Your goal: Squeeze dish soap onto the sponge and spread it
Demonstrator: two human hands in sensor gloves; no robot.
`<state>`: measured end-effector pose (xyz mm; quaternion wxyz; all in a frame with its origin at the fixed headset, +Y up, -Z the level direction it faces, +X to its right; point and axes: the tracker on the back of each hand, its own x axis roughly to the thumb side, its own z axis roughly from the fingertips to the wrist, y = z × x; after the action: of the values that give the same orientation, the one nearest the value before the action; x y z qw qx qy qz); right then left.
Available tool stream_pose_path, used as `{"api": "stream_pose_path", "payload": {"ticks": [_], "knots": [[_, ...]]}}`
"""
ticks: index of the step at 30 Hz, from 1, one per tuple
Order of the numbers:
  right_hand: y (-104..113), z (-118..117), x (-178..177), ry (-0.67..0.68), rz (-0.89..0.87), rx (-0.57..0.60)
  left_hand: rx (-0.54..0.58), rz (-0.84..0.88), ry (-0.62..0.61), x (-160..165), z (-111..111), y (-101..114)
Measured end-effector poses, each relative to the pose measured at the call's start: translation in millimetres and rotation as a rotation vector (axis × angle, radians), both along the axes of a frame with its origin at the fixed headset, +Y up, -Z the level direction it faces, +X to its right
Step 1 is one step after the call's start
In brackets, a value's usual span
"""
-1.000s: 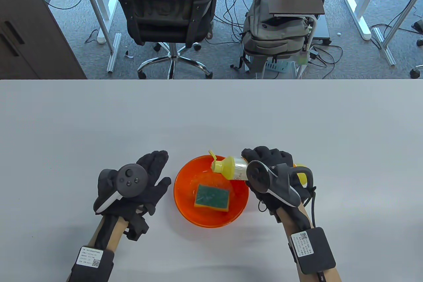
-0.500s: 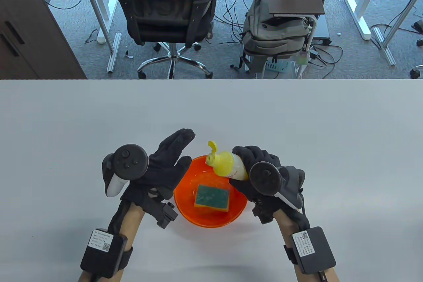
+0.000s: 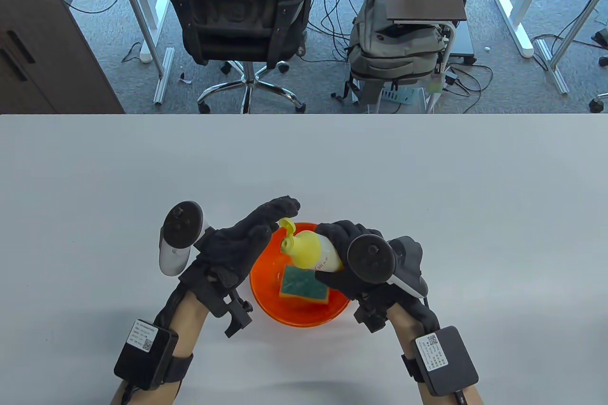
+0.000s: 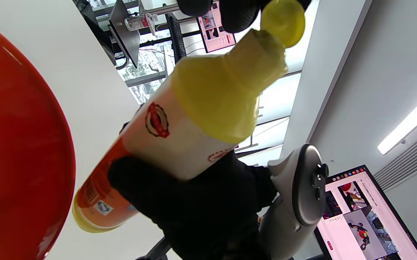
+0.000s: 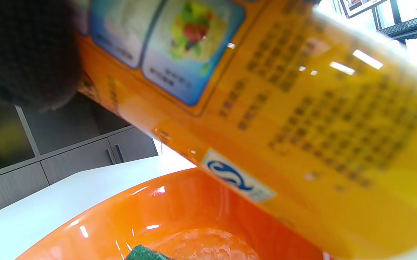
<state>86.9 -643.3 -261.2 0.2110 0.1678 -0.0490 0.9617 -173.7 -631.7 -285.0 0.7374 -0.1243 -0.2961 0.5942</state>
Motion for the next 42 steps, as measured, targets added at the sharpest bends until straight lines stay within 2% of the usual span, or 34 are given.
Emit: {"api": "stream_pose_path", "payload": {"ticks": [5, 11, 13, 22, 34, 42], "knots": [[2.9, -2.8, 7.0, -0.060, -0.026, 0.022, 0.079, -0.074, 0.050, 0.3, 9.1, 7.0], [6.1, -4.0, 13.5, -0.089, -0.103, 0.001, 0.286, -0.349, 0.161, 14.1, 21.7, 14.3], [6.8, -3.9, 14.2, -0.093, -0.106, 0.000, 0.318, -0.382, 0.202, 17.0, 23.8, 15.4], [1.9, -5.9, 15.5, -0.120, -0.074, 0.012, 0.317, -0.475, 0.220, 19.8, 20.2, 5.4], [3.5, -5.2, 14.7, -0.126, -0.049, 0.024, 0.267, -0.436, 0.211, 21.5, 20.4, -1.0], [3.6, -11.2, 33.3, -0.209, -0.083, 0.037, 0.268, -0.516, 0.228, 19.3, 18.4, -4.7]]}}
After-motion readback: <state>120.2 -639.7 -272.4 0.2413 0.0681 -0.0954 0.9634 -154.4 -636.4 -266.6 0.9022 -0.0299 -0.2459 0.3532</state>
